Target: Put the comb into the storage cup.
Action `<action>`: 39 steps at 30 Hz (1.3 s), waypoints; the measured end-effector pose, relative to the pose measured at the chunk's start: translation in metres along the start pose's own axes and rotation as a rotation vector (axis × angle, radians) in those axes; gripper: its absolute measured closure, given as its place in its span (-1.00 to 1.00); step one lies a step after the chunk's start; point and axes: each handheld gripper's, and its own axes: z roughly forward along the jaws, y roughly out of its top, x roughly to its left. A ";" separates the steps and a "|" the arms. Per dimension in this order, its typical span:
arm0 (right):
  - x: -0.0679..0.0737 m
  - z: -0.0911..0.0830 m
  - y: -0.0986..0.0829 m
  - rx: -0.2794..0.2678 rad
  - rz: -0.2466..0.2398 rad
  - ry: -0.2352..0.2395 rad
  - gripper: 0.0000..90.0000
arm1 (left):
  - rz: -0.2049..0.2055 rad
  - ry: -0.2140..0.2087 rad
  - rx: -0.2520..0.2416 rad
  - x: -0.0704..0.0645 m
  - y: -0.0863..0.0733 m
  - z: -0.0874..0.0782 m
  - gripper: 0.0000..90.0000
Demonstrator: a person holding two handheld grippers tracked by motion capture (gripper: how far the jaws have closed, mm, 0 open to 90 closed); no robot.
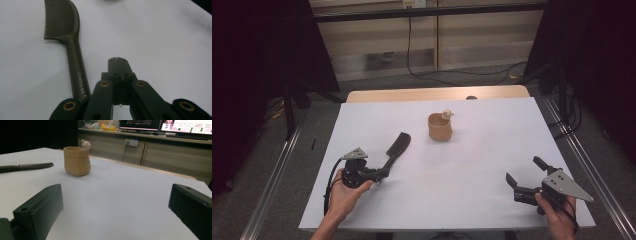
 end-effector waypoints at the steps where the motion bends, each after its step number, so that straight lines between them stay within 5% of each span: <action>1: 0.000 0.000 0.000 0.000 0.001 0.000 -1.00 | 0.008 0.002 -0.004 0.000 0.000 -0.001 0.98; 7: -0.001 -0.001 0.000 0.001 -0.001 -0.004 -1.00 | 0.042 0.023 -0.061 -0.003 0.004 -0.008 0.69; 12: -0.001 -0.001 0.000 -0.001 -0.001 -0.003 -1.00 | 0.054 0.050 -0.118 -0.003 0.010 -0.022 0.25; 13: 0.000 -0.001 0.000 0.001 0.001 -0.005 -1.00 | 0.048 0.057 -0.123 -0.002 0.010 -0.024 0.01; 21: 0.000 0.000 0.000 -0.001 0.000 -0.002 -1.00 | 0.044 0.165 -0.136 0.004 0.010 -0.025 -0.54; 24: 0.000 0.000 0.000 0.000 0.000 -0.004 -1.00 | 0.036 0.160 -0.119 0.007 0.012 -0.024 -0.72; 27: 0.000 0.000 0.000 0.001 0.001 -0.003 -1.00 | 0.017 0.162 -0.081 0.010 0.014 -0.023 -0.85; 29: 0.000 0.000 0.000 0.002 0.001 -0.003 -1.00 | 0.044 0.155 -0.064 0.012 0.016 -0.022 -0.90; 32: 0.000 0.001 0.000 0.004 0.002 -0.004 -1.00 | 0.020 0.144 -0.030 0.014 0.020 -0.018 -0.90; 39: 0.000 0.002 0.000 0.005 0.003 0.002 -1.00 | 0.040 0.149 0.006 0.021 0.028 -0.004 -0.90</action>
